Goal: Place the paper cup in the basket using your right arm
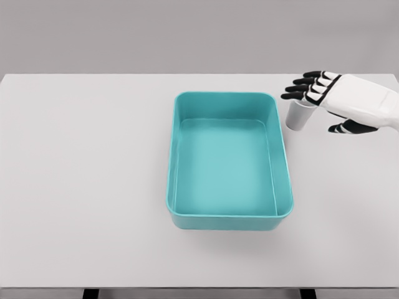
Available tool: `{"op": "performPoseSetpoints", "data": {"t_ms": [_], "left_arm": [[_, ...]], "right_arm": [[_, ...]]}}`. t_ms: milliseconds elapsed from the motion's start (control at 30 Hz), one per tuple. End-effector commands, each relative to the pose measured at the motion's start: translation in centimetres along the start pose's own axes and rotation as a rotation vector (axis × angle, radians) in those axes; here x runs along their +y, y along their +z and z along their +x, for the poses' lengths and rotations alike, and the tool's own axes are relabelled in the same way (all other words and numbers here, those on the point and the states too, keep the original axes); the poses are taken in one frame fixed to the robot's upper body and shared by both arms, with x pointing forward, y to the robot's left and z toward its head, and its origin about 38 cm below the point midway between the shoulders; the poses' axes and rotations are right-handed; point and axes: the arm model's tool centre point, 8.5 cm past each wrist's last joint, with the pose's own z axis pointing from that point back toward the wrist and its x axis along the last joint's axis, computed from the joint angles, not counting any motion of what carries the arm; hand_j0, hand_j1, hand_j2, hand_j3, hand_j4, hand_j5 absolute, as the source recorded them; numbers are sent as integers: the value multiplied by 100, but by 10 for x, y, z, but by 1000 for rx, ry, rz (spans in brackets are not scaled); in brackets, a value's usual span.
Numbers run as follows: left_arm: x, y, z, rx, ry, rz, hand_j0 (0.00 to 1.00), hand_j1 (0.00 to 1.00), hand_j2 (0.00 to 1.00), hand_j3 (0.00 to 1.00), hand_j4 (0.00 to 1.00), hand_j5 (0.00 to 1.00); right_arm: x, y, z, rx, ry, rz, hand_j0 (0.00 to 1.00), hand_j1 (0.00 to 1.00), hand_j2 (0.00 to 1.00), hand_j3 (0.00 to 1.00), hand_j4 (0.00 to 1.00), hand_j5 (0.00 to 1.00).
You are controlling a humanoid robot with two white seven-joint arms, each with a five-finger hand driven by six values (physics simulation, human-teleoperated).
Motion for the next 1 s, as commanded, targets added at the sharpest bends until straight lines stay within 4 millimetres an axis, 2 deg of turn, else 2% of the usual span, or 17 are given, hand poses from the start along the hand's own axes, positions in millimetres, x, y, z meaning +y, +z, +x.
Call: {"op": "performPoseSetpoints", "data": {"t_ms": [0, 67, 233, 300, 400, 433, 500, 567, 667, 700, 833, 967], "left_arm": [[0, 0, 0, 0, 0, 0, 100, 100, 100, 100, 100, 100], [0, 0, 0, 0, 0, 0, 100, 100, 100, 100, 100, 100], [0, 0, 0, 0, 0, 0, 100, 100, 100, 100, 100, 100], [0, 0, 0, 0, 0, 0, 100, 100, 100, 100, 100, 100], [0, 0, 0, 0, 0, 0, 100, 100, 100, 100, 100, 100], [0, 0, 0, 0, 0, 0, 100, 100, 100, 100, 100, 100], [0, 0, 0, 0, 0, 0, 100, 100, 100, 100, 100, 100], [0, 0, 0, 0, 0, 0, 100, 100, 100, 100, 100, 100], [0, 0, 0, 0, 0, 0, 100, 100, 100, 100, 100, 100], [0, 0, 0, 0, 0, 0, 100, 100, 100, 100, 100, 100], [0, 0, 0, 0, 0, 0, 100, 100, 100, 100, 100, 100], [0, 0, 0, 0, 0, 0, 100, 100, 100, 100, 100, 100]], "right_arm": [[-2, 1, -1, 5, -1, -6, 100, 100, 100, 100, 100, 100], [-5, -1, -1, 9, -15, -56, 100, 100, 100, 100, 100, 100], [1, -5, -22, 159, -169, -105, 100, 100, 100, 100, 100, 100], [6, -5, -33, 270, -285, -109, 100, 100, 100, 100, 100, 100], [11, -3, -45, 325, -504, -160, 100, 100, 100, 100, 100, 100], [19, 1, -56, 354, -576, -159, 100, 100, 100, 100, 100, 100], [23, 1, -62, 387, -613, -149, 100, 100, 100, 100, 100, 100], [19, -7, -64, 386, -601, -117, 100, 100, 100, 100, 100, 100], [1, -49, -66, 354, -541, -7, 100, 100, 100, 100, 100, 100], [-3, -57, -68, 351, -529, 12, 100, 100, 100, 100, 100, 100], [-1, -64, -70, 356, -461, 124, 100, 100, 100, 100, 100, 100], [-1, -70, -82, 378, -424, 212, 100, 100, 100, 100, 100, 100]]}}
